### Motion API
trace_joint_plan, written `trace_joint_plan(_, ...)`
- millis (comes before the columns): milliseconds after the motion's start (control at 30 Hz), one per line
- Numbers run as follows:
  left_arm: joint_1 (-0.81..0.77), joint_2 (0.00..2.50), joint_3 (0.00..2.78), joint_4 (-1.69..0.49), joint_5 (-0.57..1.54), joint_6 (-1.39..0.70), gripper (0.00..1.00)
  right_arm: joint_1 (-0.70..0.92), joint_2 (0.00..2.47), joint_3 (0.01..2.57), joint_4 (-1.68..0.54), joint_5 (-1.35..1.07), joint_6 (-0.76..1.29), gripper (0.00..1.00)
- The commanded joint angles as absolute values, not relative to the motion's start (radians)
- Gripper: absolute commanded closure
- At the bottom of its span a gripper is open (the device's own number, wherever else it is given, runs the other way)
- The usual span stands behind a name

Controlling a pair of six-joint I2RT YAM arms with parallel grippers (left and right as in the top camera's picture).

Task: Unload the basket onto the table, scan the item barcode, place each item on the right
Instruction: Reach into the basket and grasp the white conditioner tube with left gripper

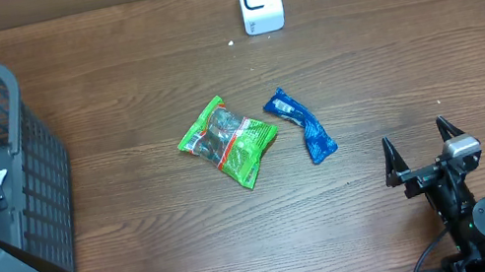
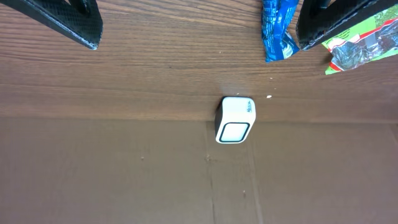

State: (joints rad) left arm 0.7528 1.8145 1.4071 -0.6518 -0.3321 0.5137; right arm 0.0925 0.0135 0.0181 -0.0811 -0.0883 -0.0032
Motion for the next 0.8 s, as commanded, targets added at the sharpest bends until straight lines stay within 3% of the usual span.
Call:
trace_joint_plan(0,0.767,1.811,1.422,-0.651,-0.347,0.636,0.11,0.097,0.003,0.008,-0.076,-0.079,-0.003,0.0)
trace_joint_plan(667,0.792,1.993,1.422,-0.654,-0.295,0.639,0.23,0.097,0.003,0.008,-0.076,-0.079,-0.003,0.0)
trace_joint_plan(767,0.791,2.02,1.422,-0.653,-0.295,0.622,0.29,0.097,0.003,0.008,-0.076,-0.079,-0.003,0.0)
